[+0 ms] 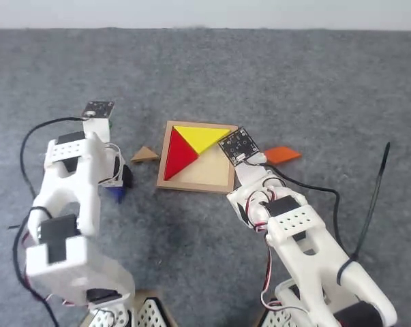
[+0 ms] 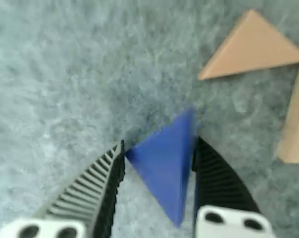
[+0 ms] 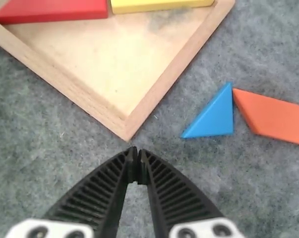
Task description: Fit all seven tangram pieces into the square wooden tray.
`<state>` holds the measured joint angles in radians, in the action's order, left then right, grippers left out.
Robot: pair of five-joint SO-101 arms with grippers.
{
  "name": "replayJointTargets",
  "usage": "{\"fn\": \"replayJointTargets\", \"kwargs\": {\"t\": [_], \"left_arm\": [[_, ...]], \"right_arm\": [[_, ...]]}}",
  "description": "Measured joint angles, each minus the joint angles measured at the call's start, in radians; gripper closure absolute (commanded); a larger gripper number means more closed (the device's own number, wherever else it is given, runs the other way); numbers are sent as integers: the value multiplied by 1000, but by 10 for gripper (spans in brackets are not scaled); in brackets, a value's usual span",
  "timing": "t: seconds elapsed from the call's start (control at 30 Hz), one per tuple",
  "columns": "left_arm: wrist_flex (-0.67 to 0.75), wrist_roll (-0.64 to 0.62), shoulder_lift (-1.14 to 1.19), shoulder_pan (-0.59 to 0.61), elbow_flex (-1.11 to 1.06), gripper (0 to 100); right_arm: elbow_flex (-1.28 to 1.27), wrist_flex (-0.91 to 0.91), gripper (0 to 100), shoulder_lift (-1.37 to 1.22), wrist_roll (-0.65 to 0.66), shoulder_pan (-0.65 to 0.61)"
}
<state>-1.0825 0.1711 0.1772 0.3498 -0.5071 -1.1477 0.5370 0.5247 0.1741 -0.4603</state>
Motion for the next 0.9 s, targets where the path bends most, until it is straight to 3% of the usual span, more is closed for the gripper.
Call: {"fn": "replayJointTargets", "kwargs": {"t": [0.23, 0.47, 0.9], "left_arm": [[-101, -2, 133, 6, 160, 779], [-101, -18, 140, 3, 169, 837], [-101, -25, 138, 0, 169, 840]], "right_arm": [[0, 0, 989, 0, 0, 0], [0, 0, 989, 0, 0, 0], [0, 0, 989, 0, 0, 0]]}}
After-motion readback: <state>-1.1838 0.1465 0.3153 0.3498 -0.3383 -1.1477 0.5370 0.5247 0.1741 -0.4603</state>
